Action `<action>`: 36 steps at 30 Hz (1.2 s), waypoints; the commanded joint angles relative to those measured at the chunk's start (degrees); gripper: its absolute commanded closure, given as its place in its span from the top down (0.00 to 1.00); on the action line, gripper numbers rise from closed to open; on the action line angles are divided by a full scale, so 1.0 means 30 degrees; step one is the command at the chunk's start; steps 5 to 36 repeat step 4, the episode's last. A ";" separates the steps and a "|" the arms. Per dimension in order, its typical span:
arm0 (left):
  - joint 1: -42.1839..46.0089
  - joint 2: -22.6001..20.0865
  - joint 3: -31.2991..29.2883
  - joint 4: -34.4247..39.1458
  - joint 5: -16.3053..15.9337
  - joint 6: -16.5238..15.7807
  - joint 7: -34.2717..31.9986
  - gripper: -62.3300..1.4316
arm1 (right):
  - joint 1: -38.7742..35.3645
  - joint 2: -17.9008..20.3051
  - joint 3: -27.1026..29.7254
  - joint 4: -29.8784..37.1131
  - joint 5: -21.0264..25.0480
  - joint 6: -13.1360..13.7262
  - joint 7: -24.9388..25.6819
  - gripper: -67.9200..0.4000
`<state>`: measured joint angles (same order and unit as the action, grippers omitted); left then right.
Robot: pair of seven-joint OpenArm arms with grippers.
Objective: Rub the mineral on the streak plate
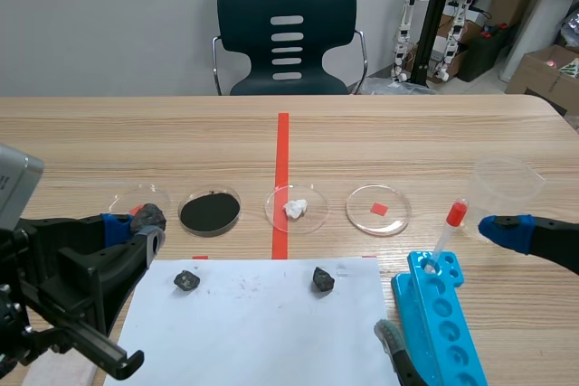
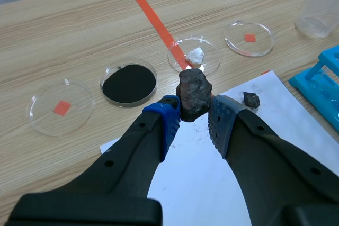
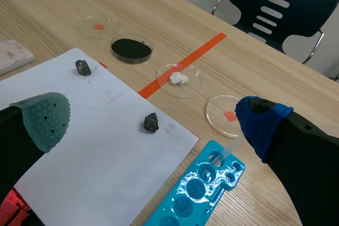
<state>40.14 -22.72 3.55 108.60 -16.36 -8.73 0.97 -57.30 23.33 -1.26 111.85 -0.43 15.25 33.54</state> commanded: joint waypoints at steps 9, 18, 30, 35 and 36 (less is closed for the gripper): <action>-0.0109 0.0044 -0.0051 0.0328 -0.0095 0.0000 -0.0386 0.23 | 0.0102 0.0000 0.0109 0.0444 0.0226 -0.0087 0.0291 1.00; -0.0109 0.0044 -0.0051 0.0328 -0.0095 0.0000 -0.0386 0.23 | 0.0102 0.0000 0.0109 0.0444 0.0226 -0.0087 0.0291 1.00; -0.0109 0.0044 -0.0051 0.0328 -0.0095 0.0000 -0.0386 0.23 | 0.0102 0.0000 0.0109 0.0444 0.0226 -0.0087 0.0291 1.00; -0.0109 0.0044 -0.0051 0.0328 -0.0095 0.0000 -0.0386 0.23 | 0.0102 0.0000 0.0109 0.0444 0.0226 -0.0087 0.0291 1.00; -0.0109 0.0044 -0.0051 0.0328 -0.0095 0.0000 -0.0386 0.23 | 0.0102 0.0000 0.0109 0.0444 0.0226 -0.0087 0.0291 1.00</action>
